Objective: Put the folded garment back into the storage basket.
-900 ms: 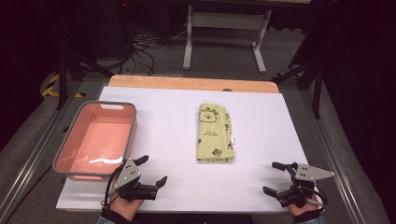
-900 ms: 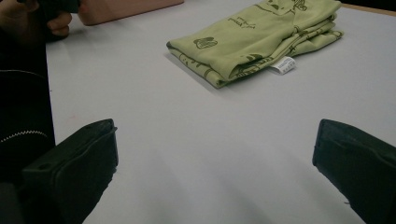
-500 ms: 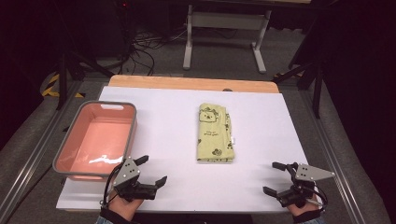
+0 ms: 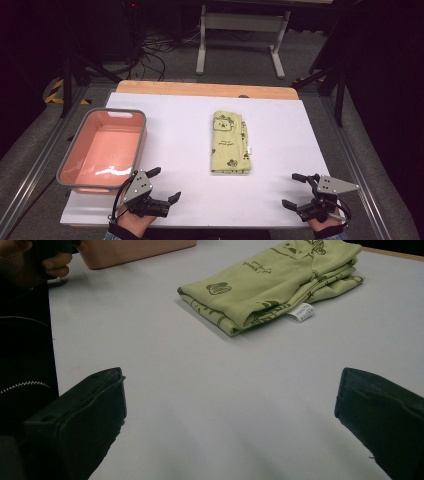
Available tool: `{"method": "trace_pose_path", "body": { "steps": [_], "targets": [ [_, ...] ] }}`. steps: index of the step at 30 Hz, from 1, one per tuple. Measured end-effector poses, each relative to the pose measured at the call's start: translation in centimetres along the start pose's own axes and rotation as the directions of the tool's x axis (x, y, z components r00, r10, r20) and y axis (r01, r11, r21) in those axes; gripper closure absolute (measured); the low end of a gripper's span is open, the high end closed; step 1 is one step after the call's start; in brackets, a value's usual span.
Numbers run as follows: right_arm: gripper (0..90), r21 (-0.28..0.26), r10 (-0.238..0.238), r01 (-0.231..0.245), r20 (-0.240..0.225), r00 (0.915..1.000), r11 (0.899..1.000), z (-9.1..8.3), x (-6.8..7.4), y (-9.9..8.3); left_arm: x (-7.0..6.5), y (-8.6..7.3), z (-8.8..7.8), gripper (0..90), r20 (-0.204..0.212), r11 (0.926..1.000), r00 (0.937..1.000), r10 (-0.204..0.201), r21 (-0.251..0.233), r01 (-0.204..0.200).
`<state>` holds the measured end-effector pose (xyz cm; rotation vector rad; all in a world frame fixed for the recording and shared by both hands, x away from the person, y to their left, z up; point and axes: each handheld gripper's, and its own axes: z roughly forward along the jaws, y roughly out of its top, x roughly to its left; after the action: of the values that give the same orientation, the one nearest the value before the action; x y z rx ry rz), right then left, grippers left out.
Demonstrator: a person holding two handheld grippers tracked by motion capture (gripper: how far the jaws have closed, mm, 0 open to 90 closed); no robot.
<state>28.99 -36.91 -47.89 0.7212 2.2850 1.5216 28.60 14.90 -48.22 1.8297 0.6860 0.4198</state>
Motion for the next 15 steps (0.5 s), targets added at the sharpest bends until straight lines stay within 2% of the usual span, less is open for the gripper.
{"method": "trace_pose_path", "body": {
  "steps": [4, 6, 8, 10, 15],
  "targets": [
    [0.5, 0.002, -0.002, 0.002, 0.002, 1.0000, 1.000, 0.0, 0.0, 0.0, 0.0, 0.3, 0.1, 2.4, 0.001, 0.9998, 1.0000, 0.001, 0.018, -0.001],
    [0.5, 0.002, -0.002, 0.002, 0.003, 1.0000, 1.000, 0.0, 0.0, 0.0, -0.3, 0.6, 0.3, 3.6, -0.016, 0.9992, 0.9999, -0.004, 0.040, 0.004],
    [0.5, 0.004, -0.003, 0.003, 0.004, 1.0000, 1.000, 0.0, 0.1, 0.0, -0.6, 0.9, 0.5, 4.3, -0.023, 0.9987, 0.9997, 0.008, 0.051, -0.007],
    [0.5, 0.005, -0.003, 0.003, 0.005, 1.0000, 1.000, 0.0, 0.1, 0.0, -0.7, 1.1, 0.6, 4.3, -0.021, 0.9984, 0.9997, 0.014, 0.055, -0.013],
    [0.5, 0.004, -0.003, 0.003, 0.006, 1.0000, 1.000, 0.0, 0.1, 0.0, -0.8, 3.0, 1.7, 4.7, 0.011, 0.9982, 0.9999, 0.011, 0.059, -0.012]
  ]
}}
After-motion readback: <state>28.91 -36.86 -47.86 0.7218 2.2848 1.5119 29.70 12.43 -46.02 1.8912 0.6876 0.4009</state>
